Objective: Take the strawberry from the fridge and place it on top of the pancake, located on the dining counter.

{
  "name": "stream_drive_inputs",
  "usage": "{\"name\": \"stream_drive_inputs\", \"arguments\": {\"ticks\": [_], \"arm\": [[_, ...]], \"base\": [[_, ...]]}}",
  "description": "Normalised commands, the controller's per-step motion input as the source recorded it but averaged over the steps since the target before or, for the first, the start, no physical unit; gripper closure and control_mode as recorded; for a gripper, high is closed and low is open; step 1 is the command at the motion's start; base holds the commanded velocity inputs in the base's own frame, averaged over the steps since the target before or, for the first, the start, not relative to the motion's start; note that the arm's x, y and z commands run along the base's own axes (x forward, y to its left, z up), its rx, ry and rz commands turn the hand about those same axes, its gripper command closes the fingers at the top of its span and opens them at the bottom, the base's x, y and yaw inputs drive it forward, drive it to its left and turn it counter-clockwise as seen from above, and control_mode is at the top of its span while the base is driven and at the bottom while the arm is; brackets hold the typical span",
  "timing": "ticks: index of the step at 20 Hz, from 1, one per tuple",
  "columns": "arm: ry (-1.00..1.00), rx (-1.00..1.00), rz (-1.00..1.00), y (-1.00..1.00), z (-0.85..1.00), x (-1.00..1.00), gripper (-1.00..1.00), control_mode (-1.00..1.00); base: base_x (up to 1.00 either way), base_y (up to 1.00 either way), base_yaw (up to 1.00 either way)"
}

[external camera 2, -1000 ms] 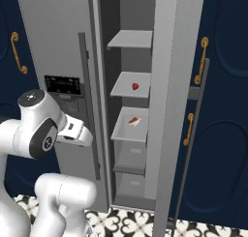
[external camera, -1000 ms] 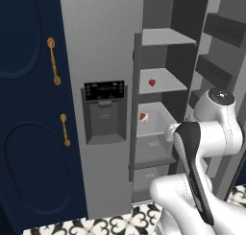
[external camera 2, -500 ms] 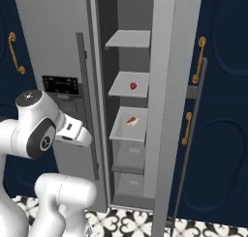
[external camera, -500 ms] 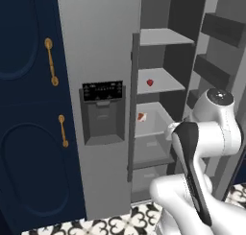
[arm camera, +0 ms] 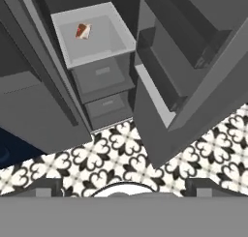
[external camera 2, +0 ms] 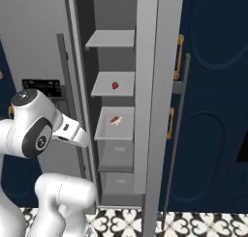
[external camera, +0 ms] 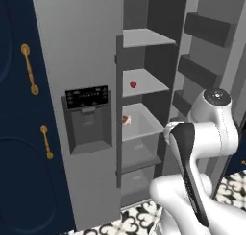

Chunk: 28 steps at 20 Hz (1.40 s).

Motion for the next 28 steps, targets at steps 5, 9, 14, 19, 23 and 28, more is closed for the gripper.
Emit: {"name": "stream_drive_inputs", "arguments": {"ticks": [5, 9, 14, 19, 23, 28], "arm": [[0.00, 0.00, 0.00, 0.00, 0.00, 0.00, -1.00, 1.00], [0.00, 0.00, 0.00, 0.00, 0.00, 0.00, -1.00, 1.00], [0.00, 0.00, 0.00, 0.00, 0.00, 0.00, -1.00, 1.00], [0.00, 0.00, 0.00, 0.00, 0.00, 0.00, -1.00, 1.00], [0.00, 0.00, 0.00, 0.00, 0.00, 0.00, -1.00, 1.00], [0.00, 0.00, 0.00, 0.00, 0.00, 0.00, -1.00, 1.00]], "base": [[0.58, 0.00, -0.04], [0.44, 0.00, 0.00], [0.50, 0.00, 0.01], [0.31, 0.00, 0.12], [0.14, 0.00, 0.15], [0.18, 0.00, 0.18]]}}
